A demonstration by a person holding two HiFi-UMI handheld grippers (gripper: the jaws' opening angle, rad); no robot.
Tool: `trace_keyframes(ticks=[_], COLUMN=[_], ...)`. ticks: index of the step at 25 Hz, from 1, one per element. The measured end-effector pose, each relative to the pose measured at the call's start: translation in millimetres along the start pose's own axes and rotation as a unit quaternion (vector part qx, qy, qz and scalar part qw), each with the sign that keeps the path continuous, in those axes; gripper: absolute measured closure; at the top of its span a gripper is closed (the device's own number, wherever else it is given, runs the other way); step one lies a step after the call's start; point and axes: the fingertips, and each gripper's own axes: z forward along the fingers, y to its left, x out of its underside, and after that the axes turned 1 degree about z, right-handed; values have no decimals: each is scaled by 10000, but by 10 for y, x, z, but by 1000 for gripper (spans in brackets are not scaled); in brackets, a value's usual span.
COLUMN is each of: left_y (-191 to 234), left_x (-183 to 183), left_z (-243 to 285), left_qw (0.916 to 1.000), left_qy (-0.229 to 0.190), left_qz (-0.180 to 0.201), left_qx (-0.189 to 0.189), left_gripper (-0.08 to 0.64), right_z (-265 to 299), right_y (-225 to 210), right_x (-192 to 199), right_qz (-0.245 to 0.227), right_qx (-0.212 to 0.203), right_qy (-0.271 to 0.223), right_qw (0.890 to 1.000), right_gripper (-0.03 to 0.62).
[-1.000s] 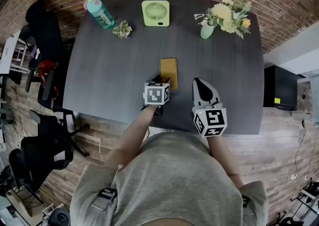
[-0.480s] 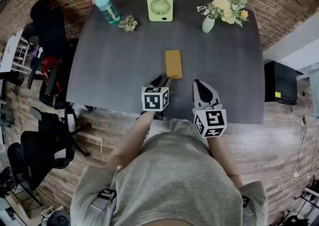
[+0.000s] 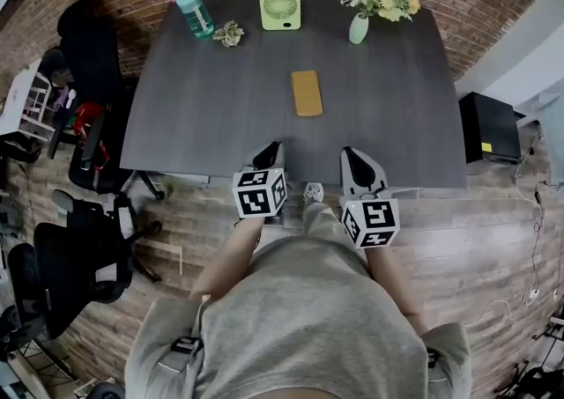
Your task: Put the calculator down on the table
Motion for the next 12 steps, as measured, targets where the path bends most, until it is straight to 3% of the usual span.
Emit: trace_keyframes(ticks=[5, 12], left_y=[-64, -215], left_x=[150, 348], left_z=[-541, -1159], left_qw=[9993, 9984], left_qy=[-325, -500], left_qz=[202, 198], left_qx=[5, 163], left_gripper=[520, 522], right_z=[-411, -942], right_y=[250, 582], right_x=[120, 196], right_qz=[2, -4], right_qx=[57, 22], right_qy=[-79, -156], right_qw=[10000, 9999], right_gripper=[589, 589])
